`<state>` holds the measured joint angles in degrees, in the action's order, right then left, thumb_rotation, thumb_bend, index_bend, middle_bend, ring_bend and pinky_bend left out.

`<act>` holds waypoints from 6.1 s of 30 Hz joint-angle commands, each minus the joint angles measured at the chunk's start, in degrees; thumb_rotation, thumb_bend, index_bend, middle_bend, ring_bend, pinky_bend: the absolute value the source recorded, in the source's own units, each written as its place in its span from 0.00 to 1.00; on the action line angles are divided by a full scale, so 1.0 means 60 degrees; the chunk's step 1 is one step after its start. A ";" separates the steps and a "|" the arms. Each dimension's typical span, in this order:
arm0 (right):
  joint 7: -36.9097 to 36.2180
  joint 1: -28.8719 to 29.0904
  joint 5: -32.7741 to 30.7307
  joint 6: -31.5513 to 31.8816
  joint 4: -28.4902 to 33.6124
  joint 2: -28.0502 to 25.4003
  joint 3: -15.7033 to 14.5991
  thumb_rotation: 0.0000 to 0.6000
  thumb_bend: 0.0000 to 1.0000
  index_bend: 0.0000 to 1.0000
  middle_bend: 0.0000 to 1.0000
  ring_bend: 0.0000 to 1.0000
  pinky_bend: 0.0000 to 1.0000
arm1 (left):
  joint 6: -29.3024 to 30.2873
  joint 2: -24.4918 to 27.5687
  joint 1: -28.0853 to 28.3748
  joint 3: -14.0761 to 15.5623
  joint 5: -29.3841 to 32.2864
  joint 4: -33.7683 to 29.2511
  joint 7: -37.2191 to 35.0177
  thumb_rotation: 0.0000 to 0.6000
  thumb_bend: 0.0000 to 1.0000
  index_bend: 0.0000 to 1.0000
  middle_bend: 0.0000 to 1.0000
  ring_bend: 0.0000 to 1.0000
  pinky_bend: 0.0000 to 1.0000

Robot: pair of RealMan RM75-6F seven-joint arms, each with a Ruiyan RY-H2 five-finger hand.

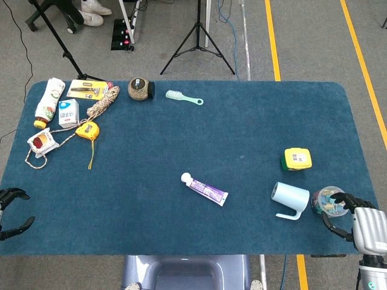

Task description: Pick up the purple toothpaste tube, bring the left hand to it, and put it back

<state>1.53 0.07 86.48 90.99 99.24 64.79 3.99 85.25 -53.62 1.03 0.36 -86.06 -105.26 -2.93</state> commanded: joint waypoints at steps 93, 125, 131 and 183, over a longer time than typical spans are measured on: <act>0.7833 0.6674 -0.4285 -0.4822 -0.3014 0.6922 0.1224 0.56 0.40 0.07 0.20 0.25 0.29 | -0.0425 0.0866 0.1072 -0.0976 0.0573 0.0285 -0.0590 0.97 0.21 0.35 0.33 0.27 0.30; 0.6654 0.6762 -0.3610 -0.5320 -0.2999 0.5320 0.0783 0.55 0.40 0.12 0.20 0.24 0.26 | -0.0369 0.0997 0.1101 -0.0991 0.0508 -0.0054 -0.0378 0.97 0.21 0.36 0.33 0.27 0.30; 0.6699 0.6941 -0.3696 -0.5632 -0.2802 0.5291 0.0702 0.55 0.40 0.14 0.21 0.24 0.26 | -0.0331 0.0983 0.1060 -0.0969 0.0523 0.0012 -0.0436 0.97 0.21 0.35 0.33 0.27 0.30; 0.5481 0.7562 -0.3955 -0.6133 -0.4362 0.6435 0.0834 0.99 0.40 0.56 0.51 0.51 0.45 | -0.0074 0.1201 0.0666 -0.0874 0.0691 0.0350 -0.0913 0.97 0.21 0.35 0.33 0.27 0.30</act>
<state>35.17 45.46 62.27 54.25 73.21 103.44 8.93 84.80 -46.42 5.03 -4.89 -81.91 -103.16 -8.40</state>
